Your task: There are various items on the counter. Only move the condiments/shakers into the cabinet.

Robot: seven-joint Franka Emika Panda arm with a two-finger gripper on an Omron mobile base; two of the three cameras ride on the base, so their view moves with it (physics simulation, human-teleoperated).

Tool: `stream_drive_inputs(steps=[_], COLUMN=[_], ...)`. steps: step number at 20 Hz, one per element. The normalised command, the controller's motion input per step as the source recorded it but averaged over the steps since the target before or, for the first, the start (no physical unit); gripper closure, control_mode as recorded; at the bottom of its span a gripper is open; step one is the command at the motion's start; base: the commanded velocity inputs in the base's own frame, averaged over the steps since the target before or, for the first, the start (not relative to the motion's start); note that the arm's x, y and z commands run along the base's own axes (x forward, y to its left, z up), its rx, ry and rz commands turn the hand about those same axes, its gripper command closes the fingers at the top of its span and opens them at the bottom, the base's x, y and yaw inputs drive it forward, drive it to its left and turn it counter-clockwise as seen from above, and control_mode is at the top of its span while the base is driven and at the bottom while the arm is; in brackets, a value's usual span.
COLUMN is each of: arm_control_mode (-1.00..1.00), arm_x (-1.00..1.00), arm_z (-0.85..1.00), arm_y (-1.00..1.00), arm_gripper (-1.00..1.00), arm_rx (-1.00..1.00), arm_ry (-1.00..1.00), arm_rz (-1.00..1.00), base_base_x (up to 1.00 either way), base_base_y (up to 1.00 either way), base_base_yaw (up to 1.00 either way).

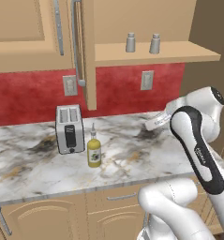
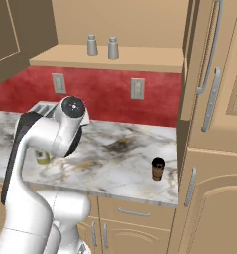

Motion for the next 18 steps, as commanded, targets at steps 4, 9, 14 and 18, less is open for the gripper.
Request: stream_drive_inputs(steps=[4, 9, 14, 18], arm_control_mode=[-1.00, -1.00, -1.00, -1.00], arm_x=[-0.23, 0.00, 0.00, 0.00], arm_z=[-0.47, -0.37, -0.24, -0.15], arm_y=[0.20, 0.30, 0.40, 0.43], arm_gripper=[-1.00, -1.00, -1.00, -1.00], arm_rx=[0.10, 0.14, 0.05, 0.03], arm_ry=[0.11, -0.06, -0.25, -0.28], arm_rz=[0.57, 0.44, 0.26, 0.07], base_base_x=[0.00, 0.00, 0.00, 0.00], base_base_y=[0.00, 0.00, 0.00, 0.00], base_base_yaw=[0.00, 0.00, 0.00, 0.00])
